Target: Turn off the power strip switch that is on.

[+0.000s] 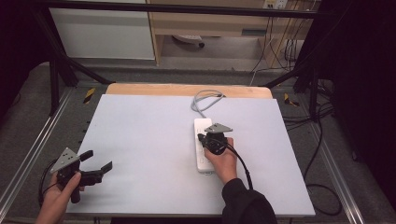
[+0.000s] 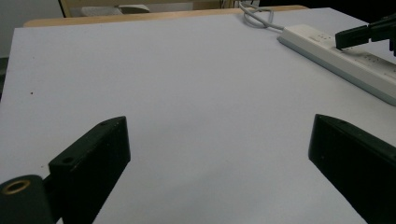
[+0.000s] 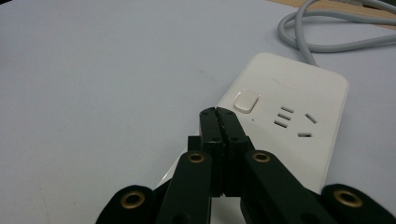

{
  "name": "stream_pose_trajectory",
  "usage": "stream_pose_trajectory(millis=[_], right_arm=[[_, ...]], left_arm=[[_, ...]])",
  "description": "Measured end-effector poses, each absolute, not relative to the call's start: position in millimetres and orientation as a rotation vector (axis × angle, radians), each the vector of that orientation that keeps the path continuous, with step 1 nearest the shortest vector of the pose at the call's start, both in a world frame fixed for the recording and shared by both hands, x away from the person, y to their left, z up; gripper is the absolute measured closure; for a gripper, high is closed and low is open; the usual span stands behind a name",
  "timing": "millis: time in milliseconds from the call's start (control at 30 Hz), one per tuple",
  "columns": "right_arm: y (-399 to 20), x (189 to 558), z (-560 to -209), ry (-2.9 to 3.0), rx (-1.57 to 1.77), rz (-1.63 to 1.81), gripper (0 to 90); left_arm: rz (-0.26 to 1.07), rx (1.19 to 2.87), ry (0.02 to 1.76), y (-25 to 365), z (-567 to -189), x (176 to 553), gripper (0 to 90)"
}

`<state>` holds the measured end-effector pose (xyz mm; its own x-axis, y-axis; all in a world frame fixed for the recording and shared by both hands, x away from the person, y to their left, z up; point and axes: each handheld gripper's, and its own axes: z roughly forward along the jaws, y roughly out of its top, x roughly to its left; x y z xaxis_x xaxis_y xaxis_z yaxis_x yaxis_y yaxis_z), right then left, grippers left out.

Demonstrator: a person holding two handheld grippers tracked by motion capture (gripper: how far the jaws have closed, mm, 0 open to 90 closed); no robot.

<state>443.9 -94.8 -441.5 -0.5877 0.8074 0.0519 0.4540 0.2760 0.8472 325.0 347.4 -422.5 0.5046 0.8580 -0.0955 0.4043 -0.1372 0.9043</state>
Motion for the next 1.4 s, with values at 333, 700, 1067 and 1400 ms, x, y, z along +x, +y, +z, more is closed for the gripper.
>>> stream_pose_trajectory(millis=[333,700,1067,1400], right_arm=[[-95,444,-442,2.165,1.136,1.241,90.0],[-96,442,-439,2.154,1.143,1.269,90.0],[-103,437,-425,2.099,1.181,1.360,75.5],[-117,431,-411,2.079,1.223,1.404,39.7]], left_arm=[[0.564,1.743,1.069,347,-422,325,5.5],[0.564,1.743,1.069,348,-423,325,5.5],[0.567,1.743,1.069,348,-423,325,5.5],[0.568,1.745,1.068,347,-423,325,5.5]])
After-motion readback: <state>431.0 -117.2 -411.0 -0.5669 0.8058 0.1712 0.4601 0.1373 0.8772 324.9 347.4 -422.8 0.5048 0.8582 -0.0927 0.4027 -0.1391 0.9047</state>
